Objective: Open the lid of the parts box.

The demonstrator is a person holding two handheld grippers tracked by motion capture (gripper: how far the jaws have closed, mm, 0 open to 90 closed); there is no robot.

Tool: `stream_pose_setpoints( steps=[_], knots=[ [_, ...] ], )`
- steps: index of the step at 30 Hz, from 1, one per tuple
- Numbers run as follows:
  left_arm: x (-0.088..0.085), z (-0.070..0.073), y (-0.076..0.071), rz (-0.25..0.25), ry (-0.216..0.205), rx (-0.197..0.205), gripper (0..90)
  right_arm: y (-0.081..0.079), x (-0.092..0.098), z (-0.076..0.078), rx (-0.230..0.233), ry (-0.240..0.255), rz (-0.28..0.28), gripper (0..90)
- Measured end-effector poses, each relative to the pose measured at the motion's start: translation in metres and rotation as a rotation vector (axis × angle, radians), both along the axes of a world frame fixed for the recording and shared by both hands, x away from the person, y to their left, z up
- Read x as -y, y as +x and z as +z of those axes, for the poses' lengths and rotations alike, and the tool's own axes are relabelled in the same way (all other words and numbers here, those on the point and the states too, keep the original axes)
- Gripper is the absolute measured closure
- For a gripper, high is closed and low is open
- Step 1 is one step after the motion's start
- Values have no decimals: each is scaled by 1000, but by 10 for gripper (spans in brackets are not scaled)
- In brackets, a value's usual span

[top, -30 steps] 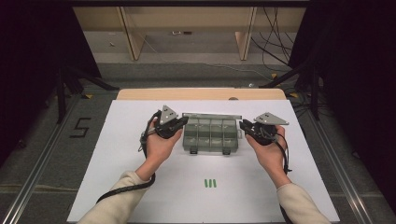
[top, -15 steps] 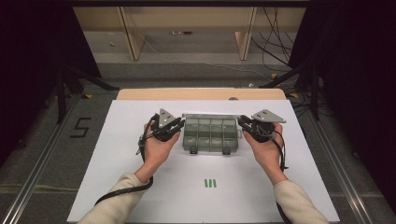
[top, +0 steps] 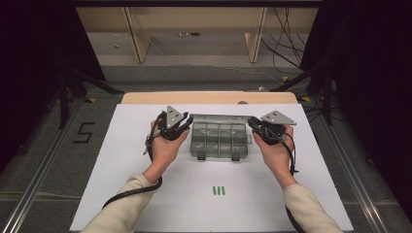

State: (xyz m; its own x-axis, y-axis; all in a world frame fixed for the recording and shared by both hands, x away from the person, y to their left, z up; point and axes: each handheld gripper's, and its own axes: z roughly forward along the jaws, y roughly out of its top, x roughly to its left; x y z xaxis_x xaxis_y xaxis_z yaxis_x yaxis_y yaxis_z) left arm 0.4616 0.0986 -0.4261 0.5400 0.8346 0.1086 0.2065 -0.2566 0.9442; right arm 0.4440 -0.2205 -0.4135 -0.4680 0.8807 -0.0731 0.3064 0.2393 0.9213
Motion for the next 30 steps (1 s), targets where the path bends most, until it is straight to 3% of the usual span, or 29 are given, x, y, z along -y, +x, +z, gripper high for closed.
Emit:
stream_pose_setpoints(
  steps=[1, 4, 5, 9, 14, 20, 22, 25, 29, 30],
  knots=[
    [0, 1, 3, -11, 12, 25, 741, 1, 0, 0, 9, 3, -2, 808],
    [1, 1, 5, -9, 12, 27, 773, 5, -1, 2, 37, -17, -14, 817],
    [2, 1, 4, 6, -1, 13, 787, 5, -2, 2, 10, -2, -14, 819],
    [5, 3, 8, 1, 11, 22, 815, 9, -1, 4, 26, -14, -21, 827],
    [5, 4, 12, 19, -1, 0, 842, 13, -2, 5, 34, -17, -32, 834],
    [5, 6, 16, 33, 12, -2, 847, 16, -4, 6, 17, 0, -40, 838],
    [6, 8, 18, 34, 16, -4, 849, 19, -3, 7, 43, -9, -49, 841],
    [6, 8, 19, 34, 12, -9, 850, 20, -4, 8, 28, -10, -51, 841],
    [5, 9, 22, 33, 2, -18, 850, 23, -3, 8, 43, -6, -53, 842],
    [5, 9, 22, 35, 1, -18, 850, 23, -4, 8, 27, 8, -53, 843]
  ],
)
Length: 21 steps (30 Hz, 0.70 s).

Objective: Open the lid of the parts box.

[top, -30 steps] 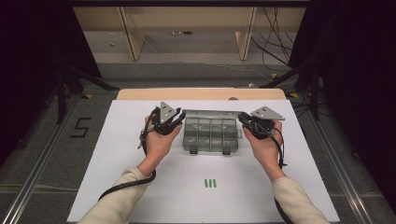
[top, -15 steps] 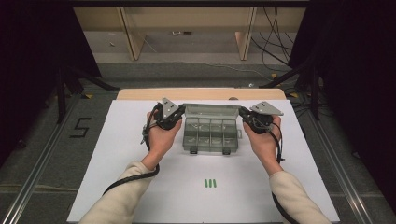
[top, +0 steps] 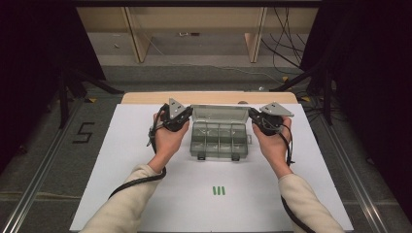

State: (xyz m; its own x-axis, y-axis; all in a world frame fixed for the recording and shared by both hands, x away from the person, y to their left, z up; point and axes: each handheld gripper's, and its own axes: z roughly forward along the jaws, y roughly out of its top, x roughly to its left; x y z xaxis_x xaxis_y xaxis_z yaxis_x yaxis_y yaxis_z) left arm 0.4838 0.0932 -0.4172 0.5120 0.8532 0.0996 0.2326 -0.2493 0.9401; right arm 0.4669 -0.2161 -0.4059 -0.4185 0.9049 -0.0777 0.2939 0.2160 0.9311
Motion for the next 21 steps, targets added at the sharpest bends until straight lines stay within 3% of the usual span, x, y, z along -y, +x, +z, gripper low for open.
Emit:
stream_pose_setpoints(
  steps=[2, 4, 14, 16, 21],
  knots=[
    [0, 1, 1, 0, -2, -5, 850, 3, 1, 0, 19, -10, -1, 844],
    [0, 1, 3, -2, 1, -7, 850, 4, 0, 1, -2, 7, -2, 846],
    [1, 3, 5, -1, 2, -18, 847, 12, 2, 0, 13, 10, -8, 849],
    [2, 3, 5, 1, 2, -18, 847, 13, 1, 0, -15, 24, -10, 851],
    [1, 4, 5, 0, 3, -24, 845, 16, 1, 0, -11, 30, -7, 851]
  ],
)
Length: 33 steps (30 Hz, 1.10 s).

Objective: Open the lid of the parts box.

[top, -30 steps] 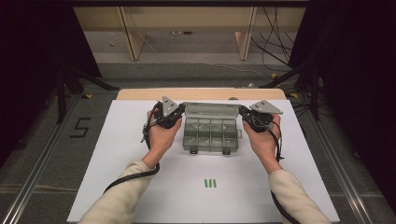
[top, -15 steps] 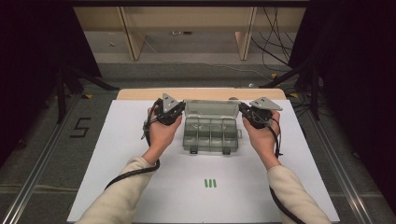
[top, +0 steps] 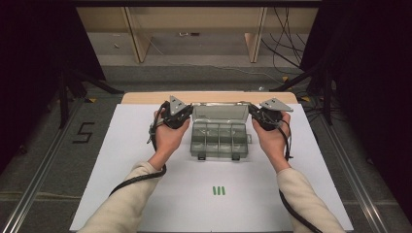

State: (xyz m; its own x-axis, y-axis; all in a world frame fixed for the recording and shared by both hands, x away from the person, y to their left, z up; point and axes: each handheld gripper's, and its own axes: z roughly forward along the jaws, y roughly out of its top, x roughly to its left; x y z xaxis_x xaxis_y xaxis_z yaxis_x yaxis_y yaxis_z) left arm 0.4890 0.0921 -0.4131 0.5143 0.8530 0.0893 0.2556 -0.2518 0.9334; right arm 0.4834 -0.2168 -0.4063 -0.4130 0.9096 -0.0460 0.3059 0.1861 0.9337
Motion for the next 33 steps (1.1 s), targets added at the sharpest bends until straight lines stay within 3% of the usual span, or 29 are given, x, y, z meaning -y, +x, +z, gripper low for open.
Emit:
stream_pose_setpoints(
  steps=[9, 11, 16, 17, 28, 33],
  knots=[
    [0, 1, 3, -1, 0, -7, 844, 3, 0, -1, -1, 5, -1, 853],
    [0, 2, 4, -1, 0, -10, 844, 3, 0, 0, 2, -14, -10, 854],
    [0, 2, 7, 2, -3, -13, 844, 6, 0, -1, 14, -4, -5, 854],
    [0, 2, 8, 2, -4, -13, 844, 5, 0, -1, -1, 6, -3, 854],
    [1, 2, 14, 11, -12, -20, 845, 12, 0, -2, 25, -4, -11, 855],
    [1, 3, 16, 13, -12, -22, 845, 13, 0, -1, 9, -1, -15, 856]
  ],
)
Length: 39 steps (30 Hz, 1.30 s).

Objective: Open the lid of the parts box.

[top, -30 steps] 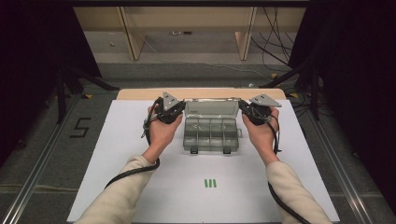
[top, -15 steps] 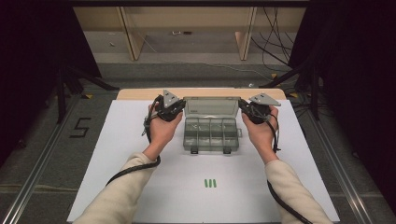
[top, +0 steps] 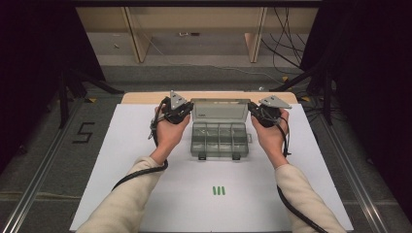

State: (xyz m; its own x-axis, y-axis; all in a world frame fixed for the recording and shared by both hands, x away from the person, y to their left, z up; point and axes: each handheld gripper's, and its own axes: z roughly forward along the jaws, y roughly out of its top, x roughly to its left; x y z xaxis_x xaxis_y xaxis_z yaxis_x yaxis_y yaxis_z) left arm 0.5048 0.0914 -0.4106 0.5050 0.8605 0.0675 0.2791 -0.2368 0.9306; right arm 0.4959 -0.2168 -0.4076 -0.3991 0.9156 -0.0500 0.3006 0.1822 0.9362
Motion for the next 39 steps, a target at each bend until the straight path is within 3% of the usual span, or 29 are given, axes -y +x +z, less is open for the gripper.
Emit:
stream_pose_setpoints(
  steps=[26, 35, 39],
  knots=[
    [0, 0, 8, 3, -12, -5, 846, 6, 0, -1, -6, 15, -2, 856],
    [0, 0, 11, 6, -14, -6, 845, 10, 0, -3, 14, 12, -7, 855],
    [0, -1, 11, 7, -16, -7, 845, 9, -1, -4, -1, 20, -7, 855]
  ],
)
